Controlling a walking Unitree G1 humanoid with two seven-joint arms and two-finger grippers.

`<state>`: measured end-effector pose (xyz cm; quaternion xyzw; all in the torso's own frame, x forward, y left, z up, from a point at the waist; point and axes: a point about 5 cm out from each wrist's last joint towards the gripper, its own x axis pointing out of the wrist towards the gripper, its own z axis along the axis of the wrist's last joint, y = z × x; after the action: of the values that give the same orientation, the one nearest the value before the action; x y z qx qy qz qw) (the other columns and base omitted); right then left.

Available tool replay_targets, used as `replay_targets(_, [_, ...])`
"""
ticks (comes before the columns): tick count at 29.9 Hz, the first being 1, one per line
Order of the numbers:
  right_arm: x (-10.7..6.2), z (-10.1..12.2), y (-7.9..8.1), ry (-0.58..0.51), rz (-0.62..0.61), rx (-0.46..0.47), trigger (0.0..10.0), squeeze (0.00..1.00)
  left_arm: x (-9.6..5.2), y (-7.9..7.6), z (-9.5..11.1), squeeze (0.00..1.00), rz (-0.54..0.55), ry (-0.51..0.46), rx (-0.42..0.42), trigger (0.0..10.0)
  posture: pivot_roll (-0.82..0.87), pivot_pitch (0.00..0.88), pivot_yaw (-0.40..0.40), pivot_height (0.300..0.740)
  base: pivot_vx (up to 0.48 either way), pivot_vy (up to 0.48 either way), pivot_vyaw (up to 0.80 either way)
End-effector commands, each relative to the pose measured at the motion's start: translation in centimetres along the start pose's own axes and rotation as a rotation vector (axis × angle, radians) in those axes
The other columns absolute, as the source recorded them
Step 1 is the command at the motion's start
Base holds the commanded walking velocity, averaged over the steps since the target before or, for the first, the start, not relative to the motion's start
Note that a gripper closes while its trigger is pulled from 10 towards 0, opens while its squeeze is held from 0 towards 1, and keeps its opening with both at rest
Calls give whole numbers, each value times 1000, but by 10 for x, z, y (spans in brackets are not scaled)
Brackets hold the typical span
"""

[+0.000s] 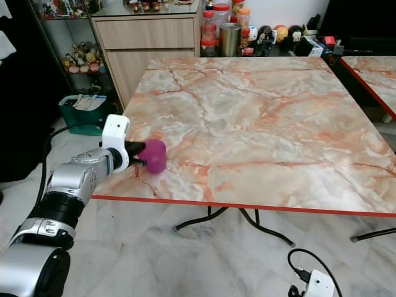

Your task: Setting the table

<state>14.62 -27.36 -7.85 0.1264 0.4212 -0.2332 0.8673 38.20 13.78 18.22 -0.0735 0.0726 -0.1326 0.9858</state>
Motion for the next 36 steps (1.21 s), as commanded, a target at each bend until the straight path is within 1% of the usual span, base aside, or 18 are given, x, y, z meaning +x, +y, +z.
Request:
replay_targets(1, [0, -1, -2, -2, -3, 6, 10000, 0, -5, 5, 21, 0, 43, -155, -75, 10000, 72, 0, 29, 740, 0, 0, 0])
replay_targets(2, [-1, -1, -2, -1, -4, 6, 10000, 0, -6, 7, 25, 0, 78, -205, -98, 10000, 72, 0, 25, 740, 0, 0, 0])
replay_targets(3, [-1, -1, -2, -1, -4, 6, 10000, 0, -6, 7, 25, 0, 78, -205, -98, 10000, 72, 0, 25, 740, 0, 0, 0])
replay_targets(4, [-1, -1, -3, 1, -8, 3, 10000, 0, -9, 8, 28, 0, 124, -260, -84, 10000, 70, 0, 23, 740, 0, 0, 0])
replay_targets(5, [-1, -1, -3, 2, -9, 3, 10000, 0, -9, 8, 28, 0, 140, -278, -96, 10000, 67, 0, 21, 740, 0, 0, 0])
replay_targets(6, [-1, -1, -4, 2, -10, 3, 10000, 0, -9, 8, 28, 0, 150, -288, -105, 10000, 67, 0, 21, 740, 0, 0, 0])
replay_targets(10, [-1, -2, -5, 2, -13, 7, 10000, 0, -11, 7, 29, 0, 182, -322, -93, 10000, 67, 0, 17, 740, 0, 0, 0])
replay_targets(14, [-1, -1, -5, -1, -14, 10, 10000, 0, -13, 5, 32, 0, 206, -357, -54, 10000, 66, 2, 14, 740, 0, -293, 0])
replay_targets(17, [-1, -1, -5, -5, -17, 15, 10000, 0, -13, 5, 33, 0, 215, -357, -24, 10000, 64, 5, 15, 740, 0, -410, 0])
replay_targets(22, [-1, 2, -6, -21, -20, -16, 10000, 0, -13, 5, 32, 0, 223, -371, -24, 10000, 66, 16, 13, 740, 0, -409, 89])
replay_targets(26, [-1, 3, -6, -23, -20, -9, 10000, 0, -13, 4, 32, 0, 228, -377, -17, 10000, 66, 16, 13, 740, 0, -401, 444])
replay_targets(27, [-1, 2, -6, -24, -33, 17, 10000, 0, -13, 5, 32, 0, 234, -373, -7, 10000, 68, 20, 11, 740, 0, -390, 0])
replay_targets(36, [0, 4, -6, -25, -21, 7, 10000, 0, -14, 6, 31, 0, 246, -367, 2, 10000, 65, 25, 7, 740, 0, -385, 0])
